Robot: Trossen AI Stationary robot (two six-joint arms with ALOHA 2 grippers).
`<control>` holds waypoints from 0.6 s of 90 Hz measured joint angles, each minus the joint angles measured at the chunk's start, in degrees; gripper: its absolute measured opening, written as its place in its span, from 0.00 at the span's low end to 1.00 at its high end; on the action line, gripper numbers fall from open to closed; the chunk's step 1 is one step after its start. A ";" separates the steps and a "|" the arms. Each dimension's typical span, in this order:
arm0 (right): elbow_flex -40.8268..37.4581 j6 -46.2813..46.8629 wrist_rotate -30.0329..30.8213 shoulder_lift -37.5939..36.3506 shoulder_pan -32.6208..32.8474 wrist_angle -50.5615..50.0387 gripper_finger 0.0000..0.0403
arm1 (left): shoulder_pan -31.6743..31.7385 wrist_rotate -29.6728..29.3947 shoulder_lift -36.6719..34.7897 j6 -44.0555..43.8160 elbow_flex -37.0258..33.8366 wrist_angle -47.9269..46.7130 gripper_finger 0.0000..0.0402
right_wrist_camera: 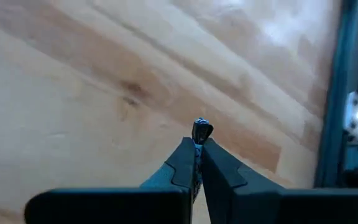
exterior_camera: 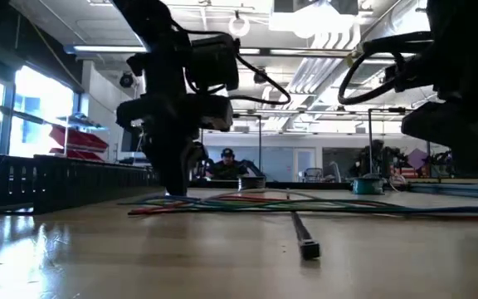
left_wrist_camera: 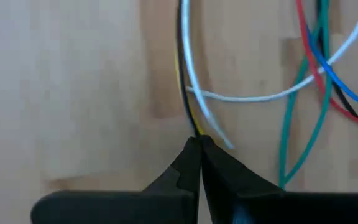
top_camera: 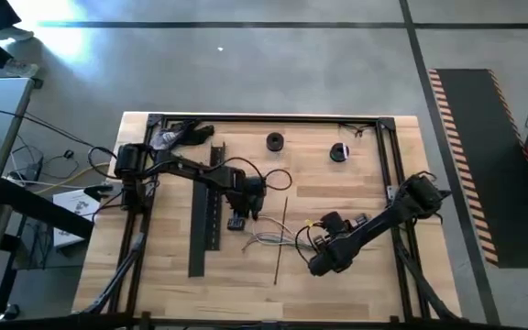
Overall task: Ziptie cables
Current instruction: Wrap the black zip tie on the cable
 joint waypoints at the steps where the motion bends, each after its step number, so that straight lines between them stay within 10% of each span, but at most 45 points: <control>1: 0.00 -0.02 0.03 0.00 0.04 -0.33 0.01 | -0.24 -0.05 -0.09 -0.28 0.00 -0.10 0.00; 54: -7.96 12.23 1.76 -0.01 4.57 2.22 0.01 | -6.92 -12.12 -9.15 -16.94 -0.26 -1.67 0.00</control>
